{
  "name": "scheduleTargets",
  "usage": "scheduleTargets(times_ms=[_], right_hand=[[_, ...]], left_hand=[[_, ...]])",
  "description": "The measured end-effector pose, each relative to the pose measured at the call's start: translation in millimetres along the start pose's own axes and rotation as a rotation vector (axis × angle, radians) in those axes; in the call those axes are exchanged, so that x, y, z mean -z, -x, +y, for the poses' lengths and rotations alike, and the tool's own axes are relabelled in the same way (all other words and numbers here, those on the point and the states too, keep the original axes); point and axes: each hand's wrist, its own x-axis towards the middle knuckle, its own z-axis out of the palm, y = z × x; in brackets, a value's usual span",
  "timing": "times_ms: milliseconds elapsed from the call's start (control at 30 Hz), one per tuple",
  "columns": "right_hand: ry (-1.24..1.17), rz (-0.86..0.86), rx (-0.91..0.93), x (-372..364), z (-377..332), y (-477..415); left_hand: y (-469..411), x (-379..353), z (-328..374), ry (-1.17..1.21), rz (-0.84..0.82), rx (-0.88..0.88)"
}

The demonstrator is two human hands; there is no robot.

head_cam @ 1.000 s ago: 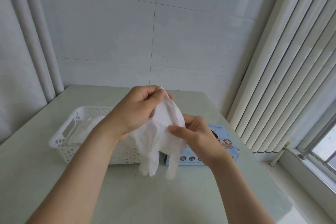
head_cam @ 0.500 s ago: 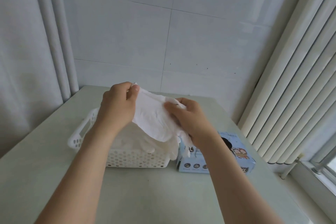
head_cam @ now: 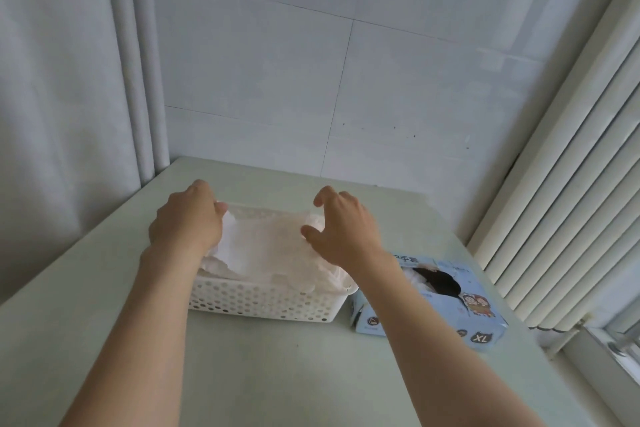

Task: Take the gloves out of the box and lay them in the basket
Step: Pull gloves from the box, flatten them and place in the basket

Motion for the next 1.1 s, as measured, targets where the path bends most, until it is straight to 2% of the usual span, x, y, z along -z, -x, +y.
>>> scheduleTargets(times_ms=[100, 167, 200, 300, 400, 500, 600, 667, 733, 833, 900, 1000, 1100], right_hand=[[0.007, 0.074, 0.064, 13, 2, 10], [-0.112, 0.002, 0.118, 25, 1, 17], [-0.132, -0.084, 0.144, 31, 0, 21], [-0.098, -0.354, 0.158, 40, 0, 32], [-0.145, -0.376, 0.168, 38, 8, 34], [-0.164, -0.347, 0.19, 34, 14, 37], [-0.201, -0.393, 0.215, 23, 25, 44], [-0.265, -0.388, 0.219, 21, 33, 48], [-0.379, -0.329, 0.211, 26, 43, 54], [-0.576, -0.12, 0.16, 31, 62, 64], [-0.615, 0.009, 0.035, 27, 83, 67], [-0.502, 0.138, -0.185, 18, 124, 75], [-0.317, 0.187, -0.29, 15, 155, 89]], left_hand=[[5, 9, 9, -0.059, 0.001, -0.041], [9, 16, 18, -0.1, -0.035, -0.169], [12, 18, 22, -0.075, -0.098, -0.242], [27, 21, 38, 0.024, -0.444, -0.347], [37, 13, 49, -0.105, -0.659, -0.347], [40, 7, 52, -0.225, -0.726, -0.329], [42, 6, 57, -0.272, -0.758, -0.307], [44, 10, 60, -0.253, -0.753, -0.309], [44, 14, 63, -0.222, -0.671, -0.358], [43, 18, 70, -0.136, -0.446, -0.476], [49, 15, 79, 0.016, -0.336, -0.553], [65, 1, 101, 0.179, -0.285, -0.651], [85, -20, 122, 0.138, -0.345, -0.757]])
